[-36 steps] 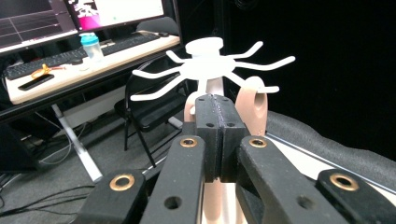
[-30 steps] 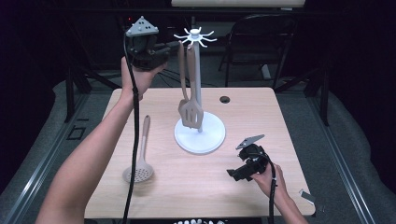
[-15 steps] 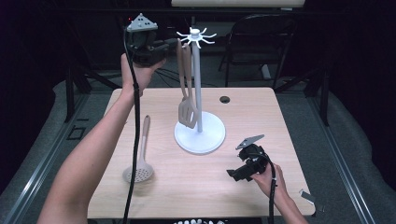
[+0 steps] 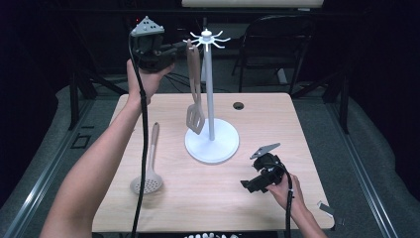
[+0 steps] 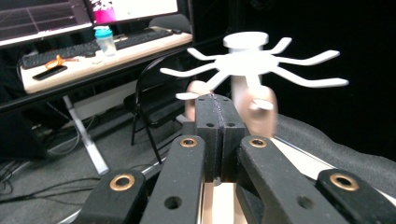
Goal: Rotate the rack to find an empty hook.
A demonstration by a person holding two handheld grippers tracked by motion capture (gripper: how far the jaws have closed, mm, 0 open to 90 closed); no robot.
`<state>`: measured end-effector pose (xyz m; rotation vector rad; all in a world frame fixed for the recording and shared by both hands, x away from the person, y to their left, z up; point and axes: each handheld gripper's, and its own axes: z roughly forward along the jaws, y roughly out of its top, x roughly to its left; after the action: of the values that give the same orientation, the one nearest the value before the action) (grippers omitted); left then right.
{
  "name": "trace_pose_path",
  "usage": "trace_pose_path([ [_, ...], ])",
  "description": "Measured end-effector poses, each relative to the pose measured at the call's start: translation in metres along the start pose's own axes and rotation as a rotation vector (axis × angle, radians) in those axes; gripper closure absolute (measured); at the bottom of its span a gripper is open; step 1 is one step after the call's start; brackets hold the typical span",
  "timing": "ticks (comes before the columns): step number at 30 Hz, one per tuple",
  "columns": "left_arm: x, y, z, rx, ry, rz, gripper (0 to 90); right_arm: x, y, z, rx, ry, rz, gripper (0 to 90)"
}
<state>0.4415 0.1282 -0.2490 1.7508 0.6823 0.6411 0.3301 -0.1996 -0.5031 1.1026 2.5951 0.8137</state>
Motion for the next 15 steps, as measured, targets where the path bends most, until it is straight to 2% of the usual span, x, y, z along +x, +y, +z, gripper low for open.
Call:
trace_pose_path([
  [4, -0.006, -0.001, -0.009, -0.017, -0.018, 0.010, 90.0, 0.000, 0.001, -0.001, 0.015, -0.001, -0.004, 3.5],
  [6, -0.011, 0.000, -0.014, -0.030, -0.038, 0.024, 90.0, 0.001, 0.001, 0.000, 0.016, 0.000, -0.006, 3.5],
  [8, -0.015, 0.003, -0.015, -0.022, -0.045, 0.042, 90.0, 0.001, 0.002, 0.000, 0.021, -0.002, -0.009, 3.5],
  [11, -0.018, 0.005, -0.012, -0.015, -0.056, 0.055, 90.0, 0.002, 0.002, 0.000, 0.021, 0.004, 0.002, 3.5],
  [15, -0.018, 0.006, -0.005, 0.001, -0.048, 0.059, 90.0, 0.001, 0.001, -0.001, 0.018, 0.001, 0.000, 3.5],
])
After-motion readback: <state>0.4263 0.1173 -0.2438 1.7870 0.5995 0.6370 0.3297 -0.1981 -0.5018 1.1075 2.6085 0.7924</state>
